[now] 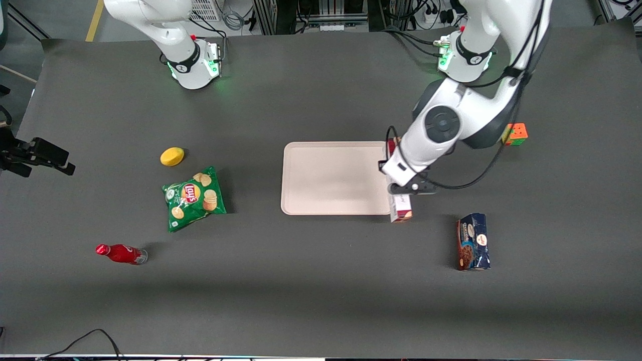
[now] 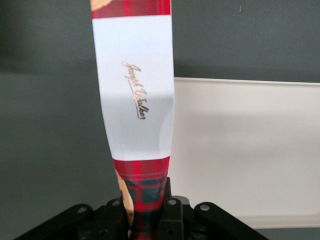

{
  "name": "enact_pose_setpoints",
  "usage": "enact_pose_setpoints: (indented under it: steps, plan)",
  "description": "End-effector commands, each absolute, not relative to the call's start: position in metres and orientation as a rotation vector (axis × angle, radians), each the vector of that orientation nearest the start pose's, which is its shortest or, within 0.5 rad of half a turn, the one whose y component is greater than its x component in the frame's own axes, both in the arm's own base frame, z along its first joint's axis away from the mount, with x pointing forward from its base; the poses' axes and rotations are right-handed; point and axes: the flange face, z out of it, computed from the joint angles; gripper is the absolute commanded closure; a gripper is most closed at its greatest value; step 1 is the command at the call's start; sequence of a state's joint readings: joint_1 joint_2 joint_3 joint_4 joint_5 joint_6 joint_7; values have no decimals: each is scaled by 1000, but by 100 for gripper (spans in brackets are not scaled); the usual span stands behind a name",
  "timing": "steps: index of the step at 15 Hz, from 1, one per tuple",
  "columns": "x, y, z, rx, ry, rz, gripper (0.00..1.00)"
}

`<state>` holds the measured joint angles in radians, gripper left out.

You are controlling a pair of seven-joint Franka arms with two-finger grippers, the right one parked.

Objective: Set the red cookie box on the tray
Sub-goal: 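Lift the red cookie box and carry it toward the pink tray, then lower the red cookie box onto the tray's rim area and release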

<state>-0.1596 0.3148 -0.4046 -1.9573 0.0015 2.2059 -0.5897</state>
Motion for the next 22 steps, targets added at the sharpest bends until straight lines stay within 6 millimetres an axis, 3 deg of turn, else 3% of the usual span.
enact_pose_setpoints:
  steps: [1, 8, 11, 19, 21, 22]
  plan:
    - [514, -333, 296, -3179, -22, 118, 82]
    - [483, -335, 251, -3176, -7, 93, 83]
    - [470, -346, 248, -3174, -26, 92, 83]
    - [452, -344, 239, -3174, -8, 86, 81]
    - [452, -345, 239, -3177, -8, 83, 65]
    - [452, -345, 238, -3180, -8, 78, 52]
